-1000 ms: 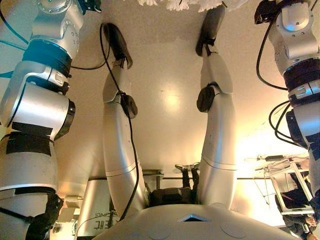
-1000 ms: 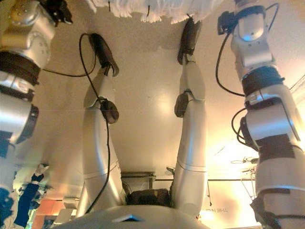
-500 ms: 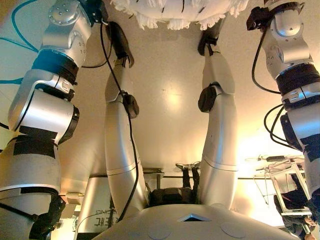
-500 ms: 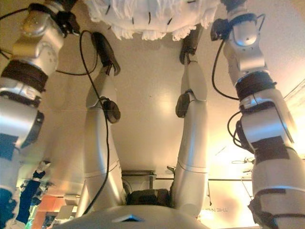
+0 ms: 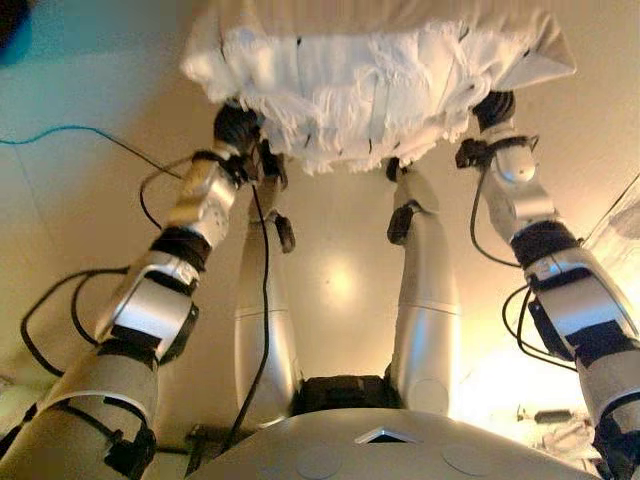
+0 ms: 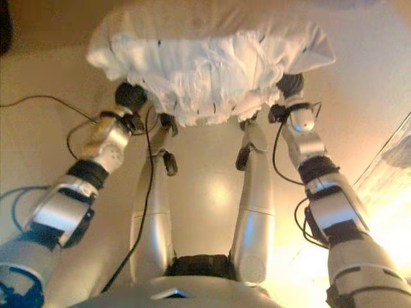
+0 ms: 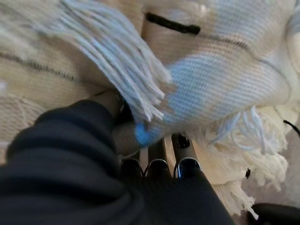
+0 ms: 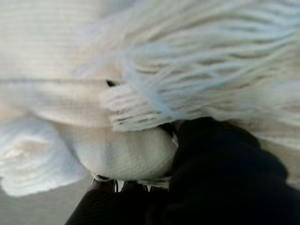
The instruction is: Pick up the cushion and take it to the sofa
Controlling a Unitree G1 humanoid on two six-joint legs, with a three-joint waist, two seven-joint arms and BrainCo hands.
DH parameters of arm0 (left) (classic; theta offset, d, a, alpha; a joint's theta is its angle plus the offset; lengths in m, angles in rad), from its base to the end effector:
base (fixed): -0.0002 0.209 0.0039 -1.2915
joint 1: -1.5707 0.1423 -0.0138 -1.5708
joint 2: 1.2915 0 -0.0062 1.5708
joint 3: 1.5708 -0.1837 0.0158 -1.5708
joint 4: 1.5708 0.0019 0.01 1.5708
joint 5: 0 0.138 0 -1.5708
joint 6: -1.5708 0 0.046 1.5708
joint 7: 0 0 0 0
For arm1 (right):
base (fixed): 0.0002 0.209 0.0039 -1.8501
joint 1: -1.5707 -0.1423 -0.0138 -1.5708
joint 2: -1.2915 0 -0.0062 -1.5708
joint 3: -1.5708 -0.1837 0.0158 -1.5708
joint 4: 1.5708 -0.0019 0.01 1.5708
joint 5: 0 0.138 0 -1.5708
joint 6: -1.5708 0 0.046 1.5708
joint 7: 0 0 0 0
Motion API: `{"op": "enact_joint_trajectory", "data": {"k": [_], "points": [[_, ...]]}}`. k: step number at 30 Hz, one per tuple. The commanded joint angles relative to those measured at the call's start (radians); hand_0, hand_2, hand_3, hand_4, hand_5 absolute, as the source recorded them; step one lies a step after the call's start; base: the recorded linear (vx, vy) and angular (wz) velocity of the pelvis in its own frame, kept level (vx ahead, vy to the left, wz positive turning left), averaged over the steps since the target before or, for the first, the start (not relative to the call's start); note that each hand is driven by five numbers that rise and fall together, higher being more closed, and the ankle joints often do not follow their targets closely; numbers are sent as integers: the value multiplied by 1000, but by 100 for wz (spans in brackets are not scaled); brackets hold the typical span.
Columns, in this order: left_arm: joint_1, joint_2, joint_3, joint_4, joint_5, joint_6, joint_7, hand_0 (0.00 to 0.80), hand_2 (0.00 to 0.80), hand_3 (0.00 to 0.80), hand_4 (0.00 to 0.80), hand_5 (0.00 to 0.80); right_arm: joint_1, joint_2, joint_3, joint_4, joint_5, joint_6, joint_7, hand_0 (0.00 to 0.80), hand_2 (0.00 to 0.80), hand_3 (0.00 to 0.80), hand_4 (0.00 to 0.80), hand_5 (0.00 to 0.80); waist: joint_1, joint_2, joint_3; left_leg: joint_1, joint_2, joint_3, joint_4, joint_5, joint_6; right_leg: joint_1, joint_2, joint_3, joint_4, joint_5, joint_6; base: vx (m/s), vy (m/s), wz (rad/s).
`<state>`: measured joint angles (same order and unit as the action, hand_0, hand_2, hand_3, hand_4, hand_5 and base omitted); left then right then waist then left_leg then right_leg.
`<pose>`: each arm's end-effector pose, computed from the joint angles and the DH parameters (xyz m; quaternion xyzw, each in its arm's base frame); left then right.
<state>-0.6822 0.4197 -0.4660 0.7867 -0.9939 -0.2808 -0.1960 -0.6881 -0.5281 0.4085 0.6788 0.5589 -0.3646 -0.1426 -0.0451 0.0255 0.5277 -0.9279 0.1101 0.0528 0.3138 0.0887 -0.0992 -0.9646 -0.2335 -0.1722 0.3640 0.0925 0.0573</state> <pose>0.3164 0.1828 0.0804 -0.1520 -0.0250 -0.1363 0.9786 0.3173 -0.2022 0.1166 -0.0613 -0.1344 0.0078 0.9890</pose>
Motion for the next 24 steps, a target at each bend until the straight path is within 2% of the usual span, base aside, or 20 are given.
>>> {"op": "enact_joint_trajectory", "data": {"k": [1, 2, 3, 5, 8, 13, 16, 19, 21, 24], "points": [[38, -82, -34, -266, 80, -44, -99, 800, 800, 800, 800, 800, 70, 66, -7, -261, -109, -90, 38, 800, 800, 800, 800, 800, 19, -19, -8, 143, 11, 31, -35, -18, 1, 204, -52, -17, -117, 17, 108, 105, -7, 10], [82, -80, -28, -295, 86, -35, -101, 800, 800, 800, 800, 800, 121, 71, -15, -293, -121, -87, 42, 800, 800, 800, 800, 800, 23, -25, -8, 213, 11, 35, -40, -47, -2, 272, -47, -25, -120, -5, 116, 55, 9, 10], [134, -74, -19, -346, 105, -14, -97, 800, 800, 800, 800, 800, 181, 78, -39, -347, -128, -74, 60, 800, 800, 800, 800, 800, 23, -35, -8, 274, 2, 44, -57, -35, 13, 336, -50, -37, -141, 11, 111, 60, 12, 10], [202, -64, -9, -396, 122, 18, -117, 800, 800, 800, 800, 800, 258, 79, -69, -397, -128, -67, 89, 800, 800, 800, 800, 800, 29, -42, -8, 367, -3, 52, -72, -51, 21, 432, -55, -48, -160, 5, 113, 53, 21, 7], [329, -42, 11, -480, 126, 64, -174, 800, 800, 800, 800, 800, 405, 67, -111, -469, -135, -64, 144, 800, 800, 800, 800, 800, 40, -45, -88, 504, -9, 69, -116, -75, 37, 572, -62, -63, -200, -3, 112, 112, 43, 6], [518, -24, 86, -625, 93, 125, -229, 800, 800, 800, 800, 800, 580, 73, -156, -622, -210, -53, 197, 800, 800, 800, 800, 800, 47, -33, -211, 698, -17, 69, -186, -106, 55, 762, -61, -83, -254, -18, 102, 149, 84, -7], [626, -11, 124, -712, 125, 106, -234, 800, 800, 800, 800, 800, 665, 84, -192, -730, -216, -31, 223, 800, 800, 800, 800, 800, 44, -31, -296, 826, -16, 72, -252, -117, 67, 860, -43, -65, -279, -26, 100, 253, 23, -4], [687, 9, 171, -796, 130, 37, -189, 800, 800, 800, 800, 800, 723, 77, -217, -831, -236, -46, 222, 800, 800, 800, 800, 800, 31, -30, -358, 918, -15, 64, -316, -114, 76, 923, -5, -14, -303, -43, 94, 135, -44, 0], [711, 22, 198, -843, 126, -3, -157, 800, 800, 800, 800, 800, 748, 66, -239, -884, -292, -67, 168, 800, 800, 800, 800, 800, 23, -35, -389, 955, -18, 49, -344, -113, 79, 954, 20, 23, -325, -53, 91, 87, -110, 12], [752, 25, 241, -930, 116, -46, -143, 800, 800, 800, 800, 800, 756, 35, -269, -976, -333, -61, 106, 800, 800, 800, 800, 800, 27, -38, -420, 1015, -6, 60, -376, -117, 73, 1015, 39, -1, -357, -71, 88, 51, -107, 11]]}}
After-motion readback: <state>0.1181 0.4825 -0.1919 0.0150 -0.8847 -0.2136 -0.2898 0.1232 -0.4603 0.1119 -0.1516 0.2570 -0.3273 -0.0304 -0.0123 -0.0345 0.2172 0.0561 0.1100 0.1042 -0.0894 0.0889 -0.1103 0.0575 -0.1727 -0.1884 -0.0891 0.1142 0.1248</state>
